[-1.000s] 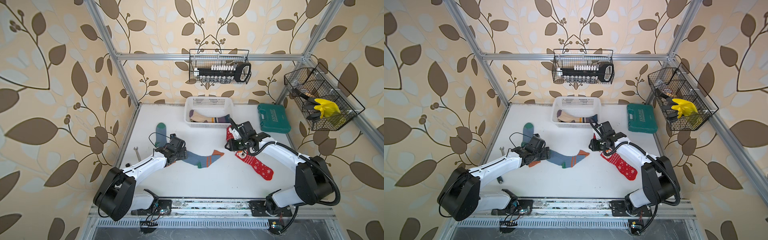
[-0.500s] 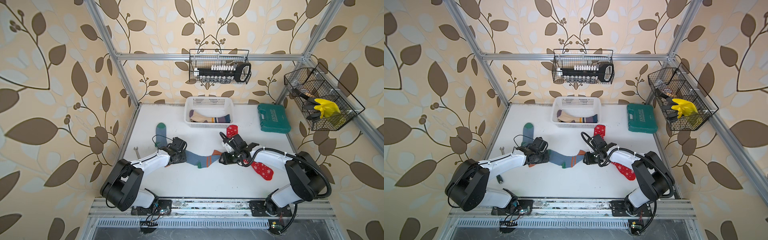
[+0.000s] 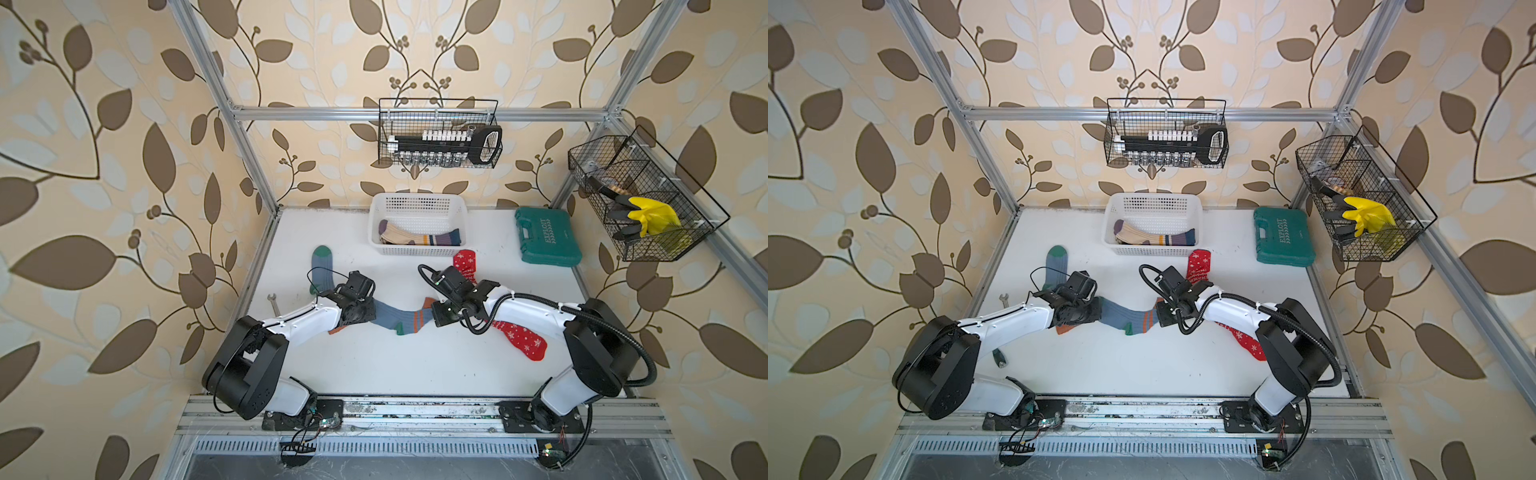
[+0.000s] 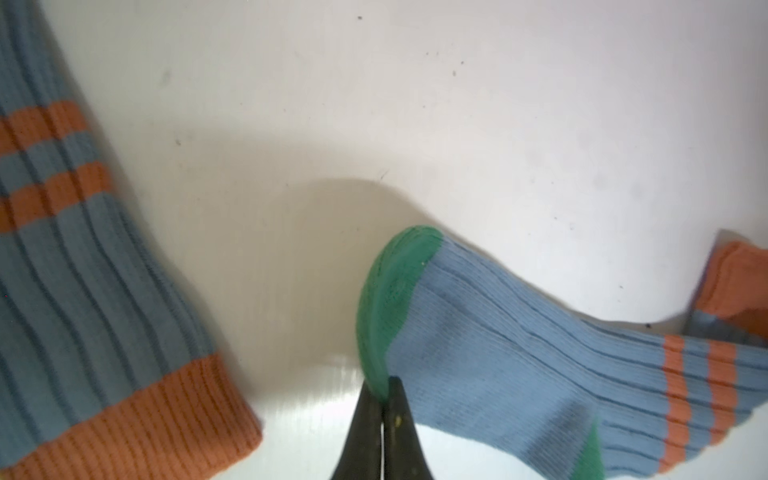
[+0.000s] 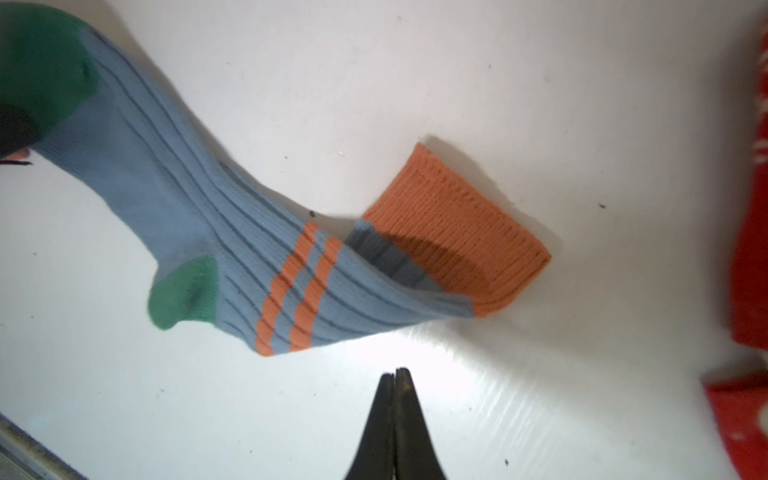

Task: Place the socks together as a pair
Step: Flatten out the sock at the center of the board.

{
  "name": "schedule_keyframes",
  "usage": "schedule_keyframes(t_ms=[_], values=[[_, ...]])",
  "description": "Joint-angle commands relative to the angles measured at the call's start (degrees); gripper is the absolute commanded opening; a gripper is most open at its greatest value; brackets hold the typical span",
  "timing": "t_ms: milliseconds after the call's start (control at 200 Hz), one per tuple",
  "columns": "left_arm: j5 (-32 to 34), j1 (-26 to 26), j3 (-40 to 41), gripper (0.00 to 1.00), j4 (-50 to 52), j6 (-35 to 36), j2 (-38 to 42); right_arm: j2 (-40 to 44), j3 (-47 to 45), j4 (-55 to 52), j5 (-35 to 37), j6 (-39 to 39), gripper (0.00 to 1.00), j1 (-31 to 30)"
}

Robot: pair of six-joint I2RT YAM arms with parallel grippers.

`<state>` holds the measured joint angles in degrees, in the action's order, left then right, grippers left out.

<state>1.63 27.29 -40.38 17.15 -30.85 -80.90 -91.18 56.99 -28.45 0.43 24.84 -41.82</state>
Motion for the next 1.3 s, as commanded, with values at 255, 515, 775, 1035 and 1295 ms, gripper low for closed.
schedule_keyframes(t_ms=[255, 515, 775, 1035, 1295], values=[[1.0, -0.2, -1.7, 0.00, -0.4, 0.9, 1.9, 3.3, -0.2, 0.1, -2.8, -4.1, 0.39, 5.1], [1.8, -0.2, -1.6, 0.00, -1.0, 1.1, 0.8, -1.7, -2.5, 10.2, -12.1, -6.2, 0.52, 10.7], [2.6, -1.2, -0.8, 0.00, -0.9, 2.0, 2.1, -6.5, -1.1, 11.7, -13.5, -7.9, 0.54, 9.1], [1.1, -1.4, -0.3, 0.01, -1.5, 2.2, 3.1, -8.9, 1.7, 5.7, -5.6, -8.1, 0.16, 4.5], [-0.7, -1.4, 0.3, 0.00, -2.7, 2.2, 4.4, -4.5, 10.8, -12.5, 3.5, -6.2, 0.00, -4.7]])
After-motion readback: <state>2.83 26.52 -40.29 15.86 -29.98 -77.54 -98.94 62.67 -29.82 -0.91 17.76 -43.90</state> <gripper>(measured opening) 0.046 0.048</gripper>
